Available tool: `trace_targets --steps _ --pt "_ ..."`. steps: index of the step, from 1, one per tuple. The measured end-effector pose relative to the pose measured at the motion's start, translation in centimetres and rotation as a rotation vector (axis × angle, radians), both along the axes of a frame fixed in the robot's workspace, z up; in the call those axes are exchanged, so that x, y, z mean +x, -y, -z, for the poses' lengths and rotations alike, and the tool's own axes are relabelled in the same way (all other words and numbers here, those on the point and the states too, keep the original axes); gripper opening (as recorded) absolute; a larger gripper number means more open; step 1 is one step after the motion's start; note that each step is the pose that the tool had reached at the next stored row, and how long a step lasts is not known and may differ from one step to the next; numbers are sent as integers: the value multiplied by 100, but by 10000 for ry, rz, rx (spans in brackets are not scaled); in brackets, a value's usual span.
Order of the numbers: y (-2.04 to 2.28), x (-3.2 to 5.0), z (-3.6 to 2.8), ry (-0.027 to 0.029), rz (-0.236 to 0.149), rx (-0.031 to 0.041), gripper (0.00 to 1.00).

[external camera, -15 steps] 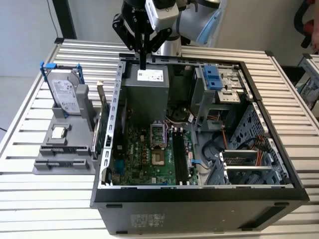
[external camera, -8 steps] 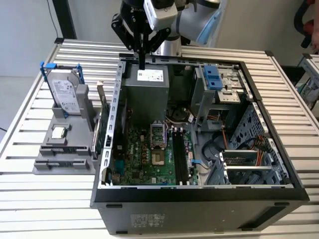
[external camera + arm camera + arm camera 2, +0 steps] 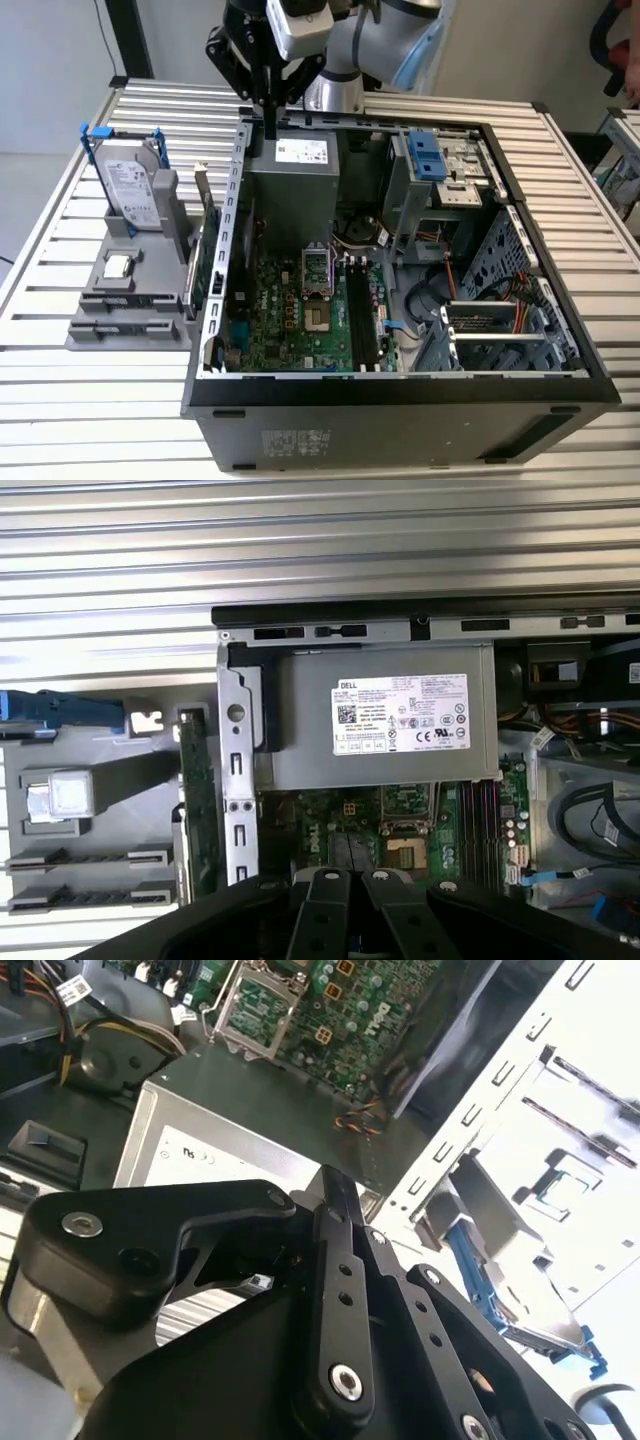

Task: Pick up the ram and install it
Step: 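Reach for the ram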

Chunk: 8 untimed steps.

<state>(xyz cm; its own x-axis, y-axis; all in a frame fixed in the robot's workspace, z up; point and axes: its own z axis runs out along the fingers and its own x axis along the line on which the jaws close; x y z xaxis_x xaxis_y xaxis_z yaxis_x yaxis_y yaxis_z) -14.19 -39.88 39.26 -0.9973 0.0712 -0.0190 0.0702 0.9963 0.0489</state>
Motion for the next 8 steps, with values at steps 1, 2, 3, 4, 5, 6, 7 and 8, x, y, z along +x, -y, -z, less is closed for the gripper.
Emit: trace_targets --steps 1,2,3,4,5,6,7,8 --pt "0 -24 0 0 0 0 0" --pt "0 -50 0 0 0 1 0" --pt "0 -76 0 -1 0 0 0" --pt "0 -106 0 0 1 0 0" --pt "0 -136 0 0 1 0 0" --pt "0 -166 0 0 0 0 0" --pt "0 -193 0 0 0 1 0" --pt "0 -220 0 0 0 0 0"
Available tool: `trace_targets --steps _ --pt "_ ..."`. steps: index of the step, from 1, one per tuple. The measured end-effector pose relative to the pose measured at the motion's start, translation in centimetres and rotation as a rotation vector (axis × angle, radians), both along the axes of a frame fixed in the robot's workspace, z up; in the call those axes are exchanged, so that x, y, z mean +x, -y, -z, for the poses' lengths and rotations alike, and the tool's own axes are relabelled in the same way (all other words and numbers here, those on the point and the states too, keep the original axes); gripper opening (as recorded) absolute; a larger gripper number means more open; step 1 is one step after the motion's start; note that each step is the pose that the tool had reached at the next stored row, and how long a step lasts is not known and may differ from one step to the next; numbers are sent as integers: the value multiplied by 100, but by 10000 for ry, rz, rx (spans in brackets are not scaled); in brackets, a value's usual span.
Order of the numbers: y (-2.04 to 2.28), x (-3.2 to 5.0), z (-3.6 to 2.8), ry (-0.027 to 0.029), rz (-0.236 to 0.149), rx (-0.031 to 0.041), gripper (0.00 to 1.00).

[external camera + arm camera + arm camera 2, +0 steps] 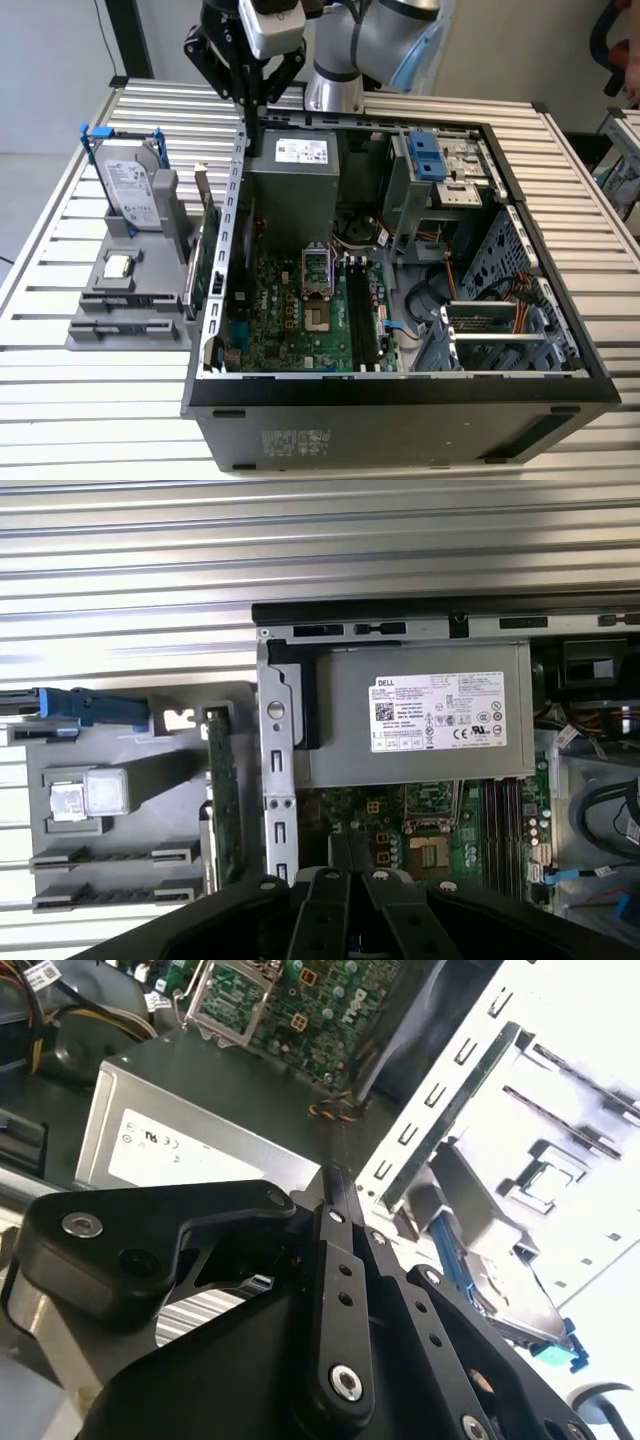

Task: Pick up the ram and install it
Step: 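Reach for the ram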

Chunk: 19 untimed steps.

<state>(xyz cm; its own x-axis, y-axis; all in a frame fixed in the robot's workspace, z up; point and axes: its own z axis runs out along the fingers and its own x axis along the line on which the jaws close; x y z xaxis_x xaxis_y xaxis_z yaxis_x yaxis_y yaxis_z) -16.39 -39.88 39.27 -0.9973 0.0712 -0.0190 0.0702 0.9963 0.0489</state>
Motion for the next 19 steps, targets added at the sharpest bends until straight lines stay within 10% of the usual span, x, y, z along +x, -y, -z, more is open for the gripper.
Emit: trace_targets --steps 19 --pt "0 -352 -2 0 0 0 0"
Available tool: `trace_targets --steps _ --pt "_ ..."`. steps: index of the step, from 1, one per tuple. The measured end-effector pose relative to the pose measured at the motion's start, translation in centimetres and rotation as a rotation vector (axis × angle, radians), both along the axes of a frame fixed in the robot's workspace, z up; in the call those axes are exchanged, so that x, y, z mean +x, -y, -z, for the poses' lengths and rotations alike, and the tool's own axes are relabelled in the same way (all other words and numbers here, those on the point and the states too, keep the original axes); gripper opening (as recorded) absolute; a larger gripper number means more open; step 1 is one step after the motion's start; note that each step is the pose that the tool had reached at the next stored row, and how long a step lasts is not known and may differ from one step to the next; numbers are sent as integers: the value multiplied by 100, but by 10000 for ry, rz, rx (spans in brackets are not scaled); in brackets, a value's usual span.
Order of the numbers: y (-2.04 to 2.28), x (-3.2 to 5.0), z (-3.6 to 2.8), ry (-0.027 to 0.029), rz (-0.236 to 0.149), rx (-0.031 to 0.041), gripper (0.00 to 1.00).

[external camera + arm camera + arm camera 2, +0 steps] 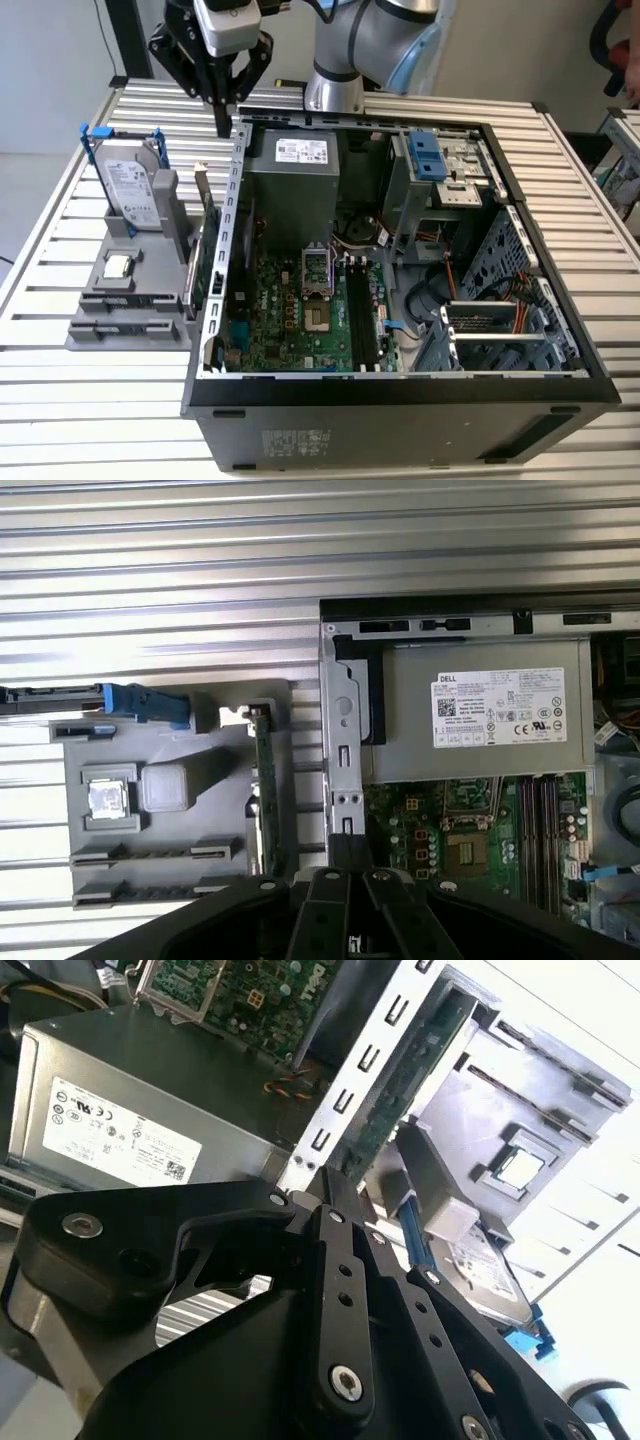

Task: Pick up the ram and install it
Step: 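Reach for the ram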

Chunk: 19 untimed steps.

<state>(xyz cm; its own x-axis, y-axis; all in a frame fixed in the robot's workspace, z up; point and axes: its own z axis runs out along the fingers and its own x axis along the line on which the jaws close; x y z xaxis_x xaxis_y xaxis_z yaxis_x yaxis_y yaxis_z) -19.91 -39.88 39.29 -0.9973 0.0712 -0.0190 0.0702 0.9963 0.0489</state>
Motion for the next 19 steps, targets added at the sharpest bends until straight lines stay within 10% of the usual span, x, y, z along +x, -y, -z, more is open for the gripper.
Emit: trace_targets --steps 19 --pt "0 -462 0 0 -1 0 0"
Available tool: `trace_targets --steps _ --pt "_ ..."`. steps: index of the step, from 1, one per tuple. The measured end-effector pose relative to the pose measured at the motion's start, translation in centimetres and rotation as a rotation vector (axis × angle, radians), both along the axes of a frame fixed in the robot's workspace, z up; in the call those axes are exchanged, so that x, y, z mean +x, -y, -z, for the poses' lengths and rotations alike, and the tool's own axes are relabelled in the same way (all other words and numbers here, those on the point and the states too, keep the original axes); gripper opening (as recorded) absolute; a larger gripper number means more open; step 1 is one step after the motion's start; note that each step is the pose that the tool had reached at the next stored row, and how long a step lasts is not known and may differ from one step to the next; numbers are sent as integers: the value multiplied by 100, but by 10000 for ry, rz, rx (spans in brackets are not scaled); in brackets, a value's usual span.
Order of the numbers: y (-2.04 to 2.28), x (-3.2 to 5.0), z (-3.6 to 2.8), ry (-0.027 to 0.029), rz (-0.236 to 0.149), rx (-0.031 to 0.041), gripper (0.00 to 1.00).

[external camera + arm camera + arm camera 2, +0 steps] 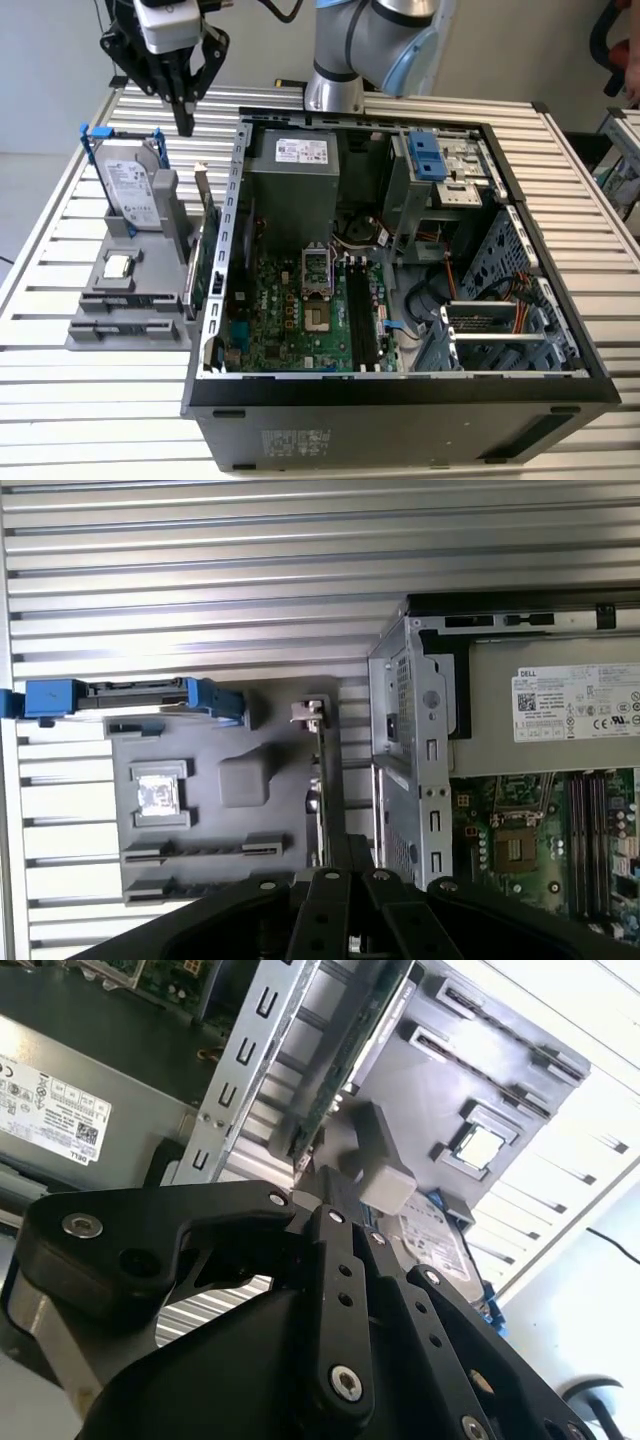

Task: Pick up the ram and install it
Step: 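Reach for the ram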

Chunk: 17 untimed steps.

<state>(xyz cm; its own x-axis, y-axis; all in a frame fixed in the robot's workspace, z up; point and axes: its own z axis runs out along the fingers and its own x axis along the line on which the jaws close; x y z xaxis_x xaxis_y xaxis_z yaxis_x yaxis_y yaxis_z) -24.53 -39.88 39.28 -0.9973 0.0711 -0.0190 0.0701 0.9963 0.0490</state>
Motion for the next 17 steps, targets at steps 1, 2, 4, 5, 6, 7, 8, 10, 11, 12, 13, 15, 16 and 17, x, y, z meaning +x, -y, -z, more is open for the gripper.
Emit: trace_targets --steps 1,2,4,5,6,7,8,10,11,12,13,15,16,17 --pt "0 -19 0 0 0 0 0" --pt "0 -39 0 0 0 0 0" --pt "0 -75 0 0 -1 0 0" --pt "0 -89 0 0 -1 0 0" --pt "0 -101 0 0 -1 1 0" --pt "0 -109 0 0 0 1 0" --pt "0 -109 0 1 -1 1 0" --pt "0 -109 0 0 -2 0 0" --pt "0 -109 0 0 -2 0 0" --pt "0 -110 0 -1 -1 -1 0" --pt "0 -118 0 -1 1 0 0" --pt "0 -141 0 0 0 0 0" --pt "0 -155 0 -1 0 -1 0" --pt "0 -172 0 0 0 0 0"
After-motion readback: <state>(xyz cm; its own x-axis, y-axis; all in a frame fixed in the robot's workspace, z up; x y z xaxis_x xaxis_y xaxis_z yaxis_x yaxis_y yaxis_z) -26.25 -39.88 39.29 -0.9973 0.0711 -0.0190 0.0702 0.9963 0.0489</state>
